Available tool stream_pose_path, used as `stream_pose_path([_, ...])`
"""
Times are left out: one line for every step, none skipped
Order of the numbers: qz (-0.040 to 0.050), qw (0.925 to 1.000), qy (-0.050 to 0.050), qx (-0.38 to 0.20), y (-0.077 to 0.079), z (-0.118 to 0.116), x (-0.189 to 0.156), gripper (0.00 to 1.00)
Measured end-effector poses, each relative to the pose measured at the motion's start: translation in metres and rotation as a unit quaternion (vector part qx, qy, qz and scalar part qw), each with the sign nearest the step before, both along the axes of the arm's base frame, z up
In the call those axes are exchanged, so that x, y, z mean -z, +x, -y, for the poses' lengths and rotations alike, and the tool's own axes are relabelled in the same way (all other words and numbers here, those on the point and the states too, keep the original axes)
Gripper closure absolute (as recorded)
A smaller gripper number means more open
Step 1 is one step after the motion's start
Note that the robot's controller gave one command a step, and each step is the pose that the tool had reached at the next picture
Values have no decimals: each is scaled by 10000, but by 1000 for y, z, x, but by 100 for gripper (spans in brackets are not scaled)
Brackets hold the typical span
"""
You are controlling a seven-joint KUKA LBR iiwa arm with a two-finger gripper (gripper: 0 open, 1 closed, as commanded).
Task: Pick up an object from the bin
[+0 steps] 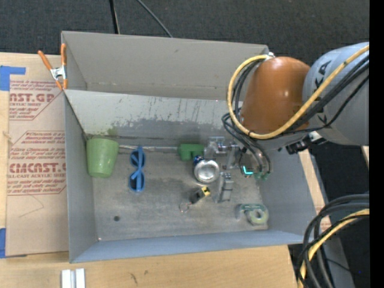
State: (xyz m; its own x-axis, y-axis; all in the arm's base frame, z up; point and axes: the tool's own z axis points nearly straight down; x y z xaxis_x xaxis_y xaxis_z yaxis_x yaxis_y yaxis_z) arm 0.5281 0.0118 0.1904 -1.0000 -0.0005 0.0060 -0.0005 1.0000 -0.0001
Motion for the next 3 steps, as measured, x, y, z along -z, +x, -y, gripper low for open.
stream_pose_path([6, 9964, 5, -852, 8, 5, 124, 0])
stream_pose_path([24, 9964, 2, -849, 9, 6, 121, 100])
stream_pose_path([87, 9959, -6, -903, 26, 20, -70, 100])
